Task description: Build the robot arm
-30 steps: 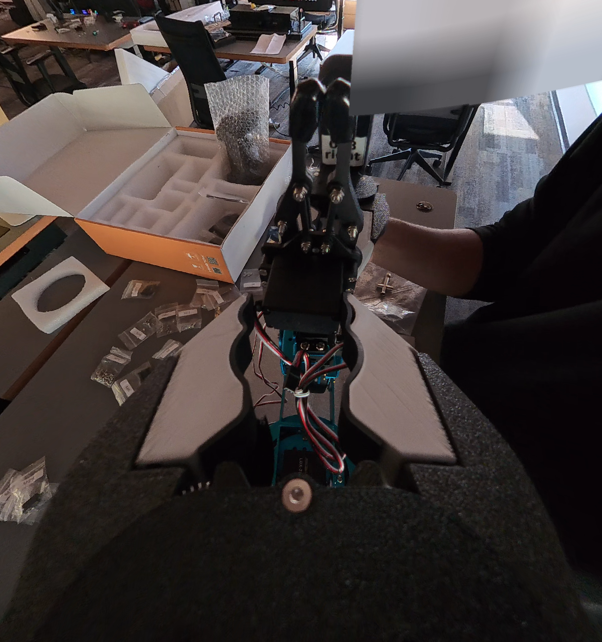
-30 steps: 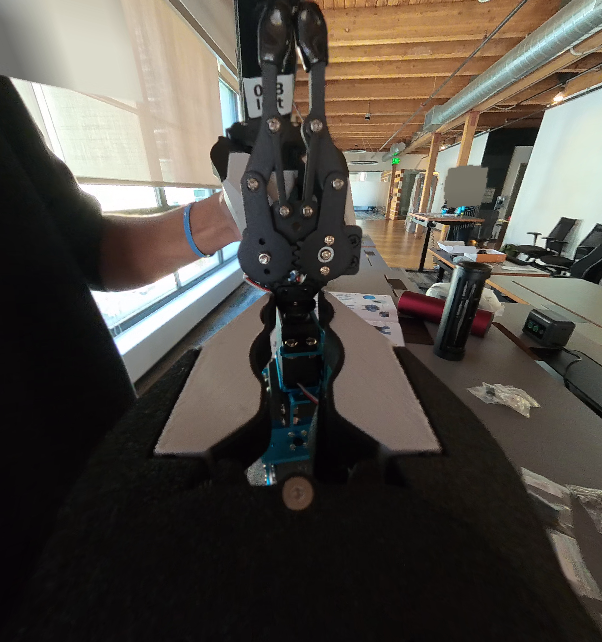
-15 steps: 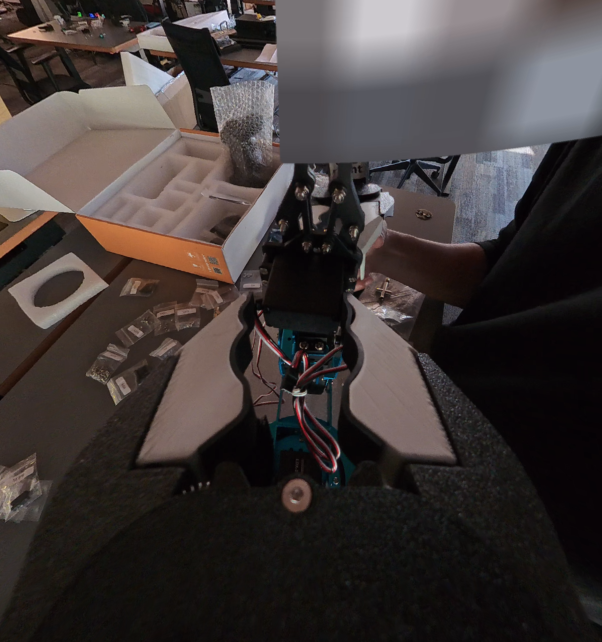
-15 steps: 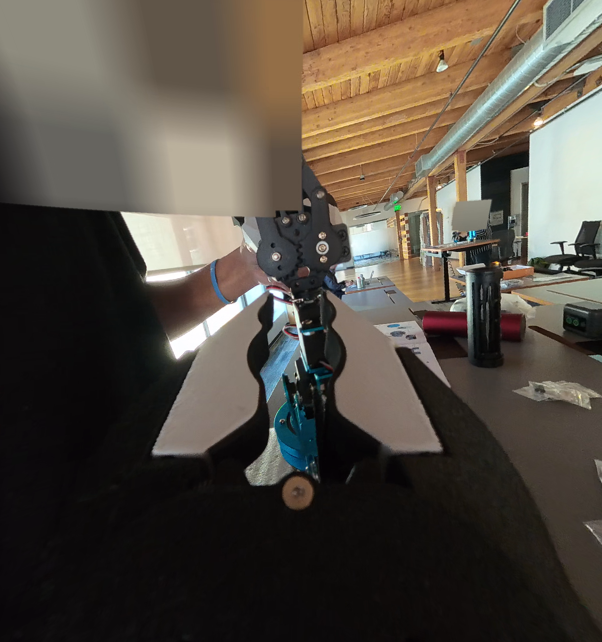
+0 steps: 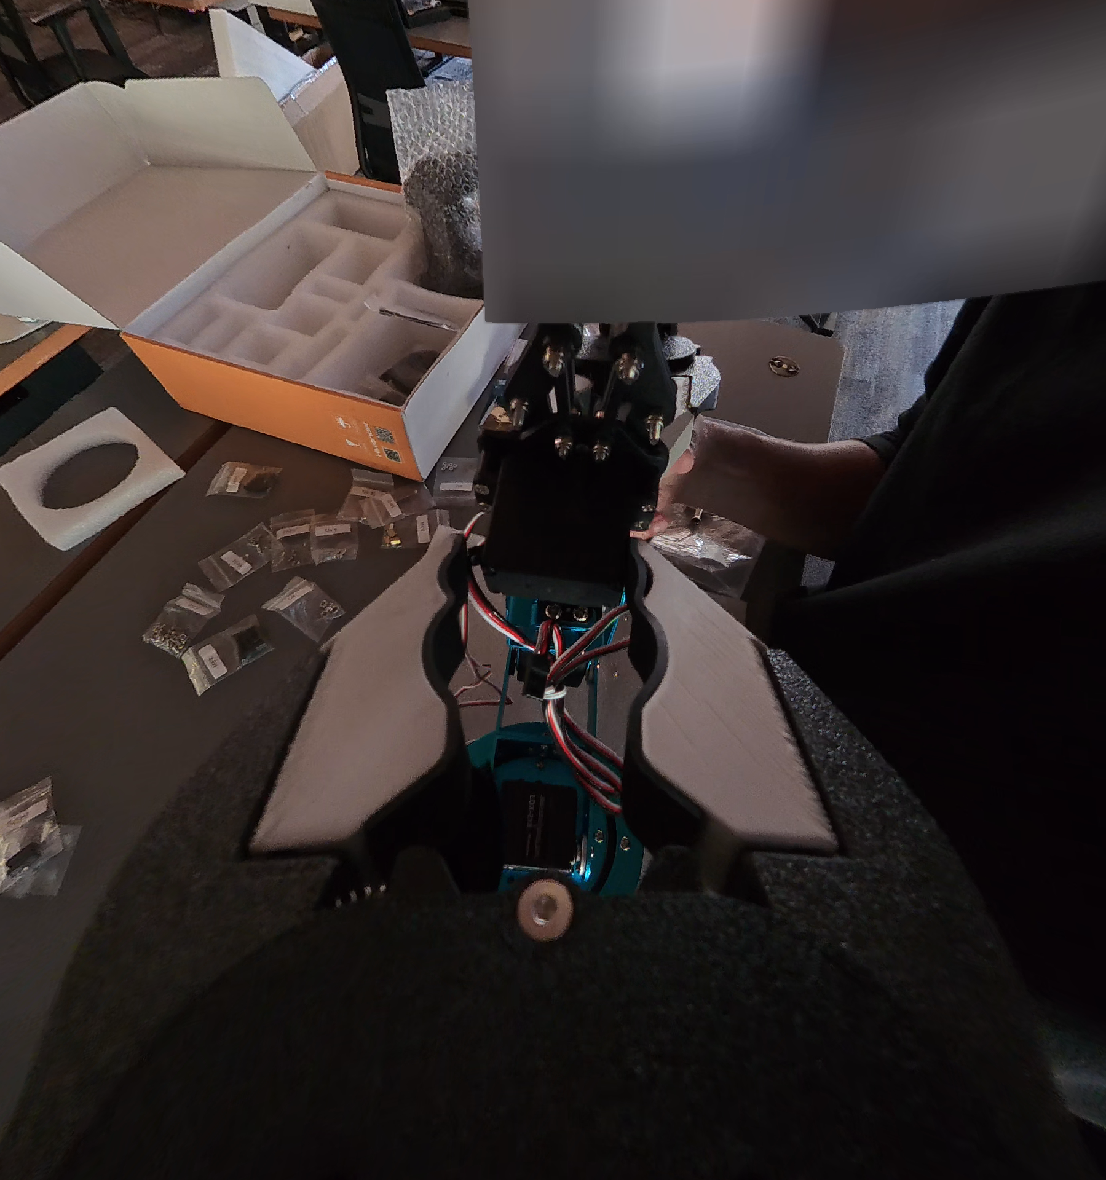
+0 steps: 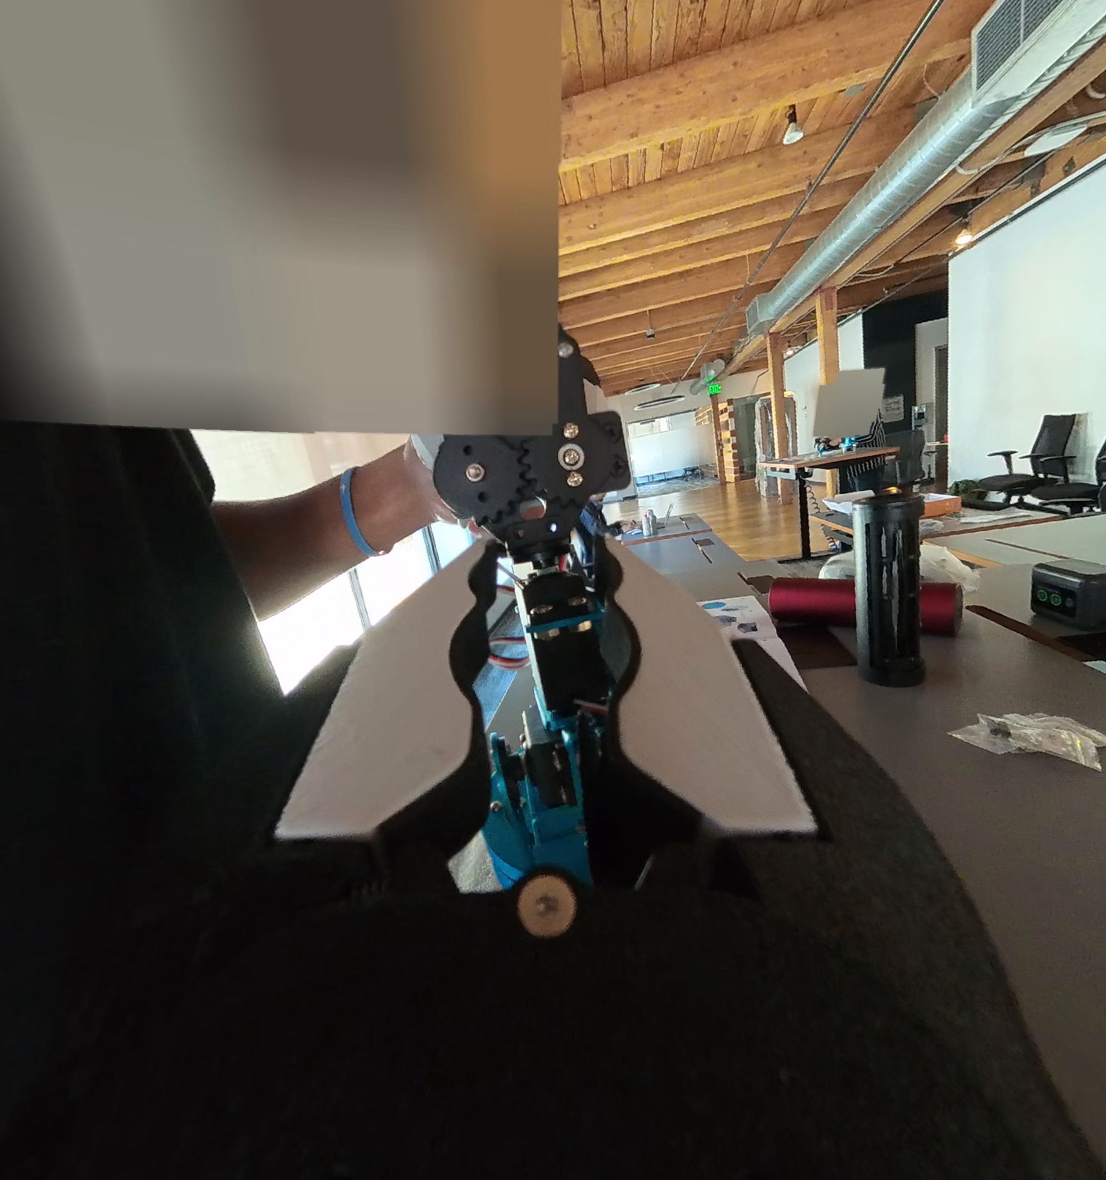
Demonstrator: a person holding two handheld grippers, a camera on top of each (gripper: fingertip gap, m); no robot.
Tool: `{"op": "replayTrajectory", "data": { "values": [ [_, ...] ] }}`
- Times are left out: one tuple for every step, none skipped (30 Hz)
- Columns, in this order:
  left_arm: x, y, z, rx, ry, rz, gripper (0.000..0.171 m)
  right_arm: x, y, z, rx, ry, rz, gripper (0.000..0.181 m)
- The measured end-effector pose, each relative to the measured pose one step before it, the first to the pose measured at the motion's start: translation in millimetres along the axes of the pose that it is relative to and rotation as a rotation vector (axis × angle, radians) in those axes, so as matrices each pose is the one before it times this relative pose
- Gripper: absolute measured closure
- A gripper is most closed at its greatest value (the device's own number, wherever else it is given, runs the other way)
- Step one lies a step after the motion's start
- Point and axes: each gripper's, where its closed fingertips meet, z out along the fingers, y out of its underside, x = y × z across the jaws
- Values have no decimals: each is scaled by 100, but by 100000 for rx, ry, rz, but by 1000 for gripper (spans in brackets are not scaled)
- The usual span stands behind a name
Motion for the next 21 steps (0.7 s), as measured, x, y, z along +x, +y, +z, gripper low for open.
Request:
{"op": "replayTrajectory", "data": {
  "values": [
    [-17, 43, -50, -62, 167, -276, 122, -177, 78, 30, -1064, -1659, -669, 153],
    [31, 54, -54, -31, 409, -222, 122, -257, 52, 79, -1039, -2257, -139, 153],
    [74, 77, -46, -67, 615, -113, 122, -157, 35, 125, -860, -1584, -34, 154],
    [77, 95, -42, -45, 597, -127, 122, -113, 121, 156, -1333, -1102, -488, 154],
    [31, 66, -51, 270, 486, -246, 122, -25, 147, 186, -1734, -311, -947, 155],
    [2, 20, -70, 685, 451, -480, 122, 127, 48, 148, -1004, 743, -1455, 157],
    [-46, 34, -73, 934, 486, -747, 122, 156, 17, 106, -801, 733, -1422, 160],
    [-72, 45, -60, 1126, 562, -951, 122, 67, 9, 84, -854, -206, -846, 161],
    [-84, 24, -55, 1354, 485, -1010, 122, 53, 11, 82, -771, -315, -227, 161],
    [-85, 16, -59, 1400, 421, -950, 122, 77, -2, 73, -597, -258, -39, 161],
    [-70, 43, -47, 1256, 513, -846, 122, 22, 21, 70, -587, -405, -105, 161],
    [-26, 52, -64, 1158, 558, -687, 122, 14, 11, 80, -574, -397, -73, 161],
    [-34, 64, -80, 998, 434, -495, 122, -2, 25, 92, -768, -363, -71, 161],
    [-51, 61, -105, 842, 167, -227, 122, 40, 23, 115, -1010, -148, 255, 161],
    [-66, 112, -123, 456, 13, -84, 122, 30, 51, 134, -1485, -60, 173, 162],
    [-63, 199, -144, 43, -57, -122, 122, 49, 97, 159, -1928, 178, -493, 161],
    [-58, 254, -167, -142, -138, -55, 122, 38, 117, 187, -2221, 295, -1059, 161],
    [-57, 280, -177, -102, -310, 76, 123, 24, 137, 203, -2420, 496, -1408, 161],
    [-68, 322, -181, -50, -480, 47, 123, 34, 139, 210, -2509, 472, -1269, 161],
    [-50, 312, -189, 97, -536, -6, 123, 20, 128, 233, -2647, 134, -705, 161],
    [-52, 282, -176, 410, -527, -32, 123, 29, 133, 239, -2624, 95, -461, 161]
  ]
}}
